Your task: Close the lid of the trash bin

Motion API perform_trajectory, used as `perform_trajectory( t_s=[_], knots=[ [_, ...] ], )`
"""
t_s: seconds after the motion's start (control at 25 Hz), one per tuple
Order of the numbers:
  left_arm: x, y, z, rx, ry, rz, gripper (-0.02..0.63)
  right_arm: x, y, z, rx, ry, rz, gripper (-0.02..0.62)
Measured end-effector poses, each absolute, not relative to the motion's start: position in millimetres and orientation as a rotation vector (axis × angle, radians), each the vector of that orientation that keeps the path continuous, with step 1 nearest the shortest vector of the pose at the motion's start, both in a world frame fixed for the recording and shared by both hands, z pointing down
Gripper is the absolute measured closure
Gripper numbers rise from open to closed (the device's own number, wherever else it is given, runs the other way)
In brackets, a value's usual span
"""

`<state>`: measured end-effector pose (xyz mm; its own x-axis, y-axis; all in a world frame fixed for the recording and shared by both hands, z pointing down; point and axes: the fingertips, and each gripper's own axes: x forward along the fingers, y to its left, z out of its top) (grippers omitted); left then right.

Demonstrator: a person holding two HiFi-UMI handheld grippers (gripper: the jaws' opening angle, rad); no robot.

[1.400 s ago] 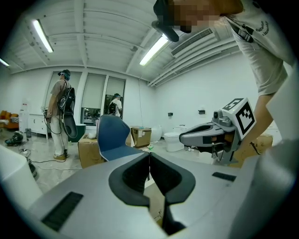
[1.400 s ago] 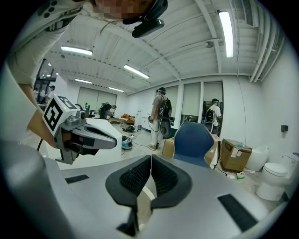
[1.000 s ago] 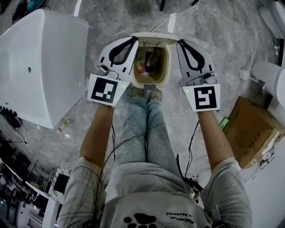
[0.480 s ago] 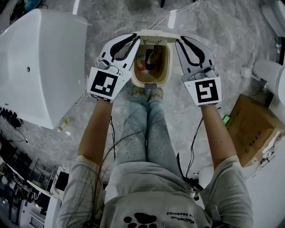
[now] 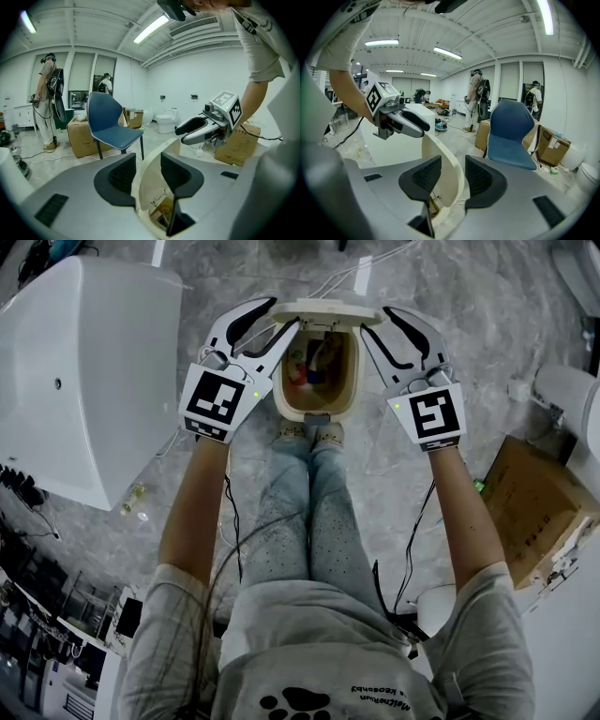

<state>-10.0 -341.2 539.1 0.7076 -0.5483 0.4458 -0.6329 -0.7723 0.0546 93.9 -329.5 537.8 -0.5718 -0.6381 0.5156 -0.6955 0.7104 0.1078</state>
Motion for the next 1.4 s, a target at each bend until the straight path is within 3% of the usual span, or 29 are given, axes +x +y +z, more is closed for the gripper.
perform_trajectory(
  t_s=[0.56, 0.68, 1.4],
  knots=[
    [-13.8, -350.9, 567.7, 2.692, -0.923, 0.718, 0.449, 104.7, -340.0, 571.4, 0.964, -2.290, 0.162, 0.445],
    [-12.6, -350.2, 569.2, 2.688, -0.912, 0.748, 0.497, 105.3, -340.7, 572.5, 0.957, -2.291, 0.196, 0.506],
    [-16.3, -276.3, 576.5, 2.799, -0.826, 0.891, 0.508, 99.7, -266.3, 580.0, 0.880, -2.246, 0.076, 0.509]
  ],
)
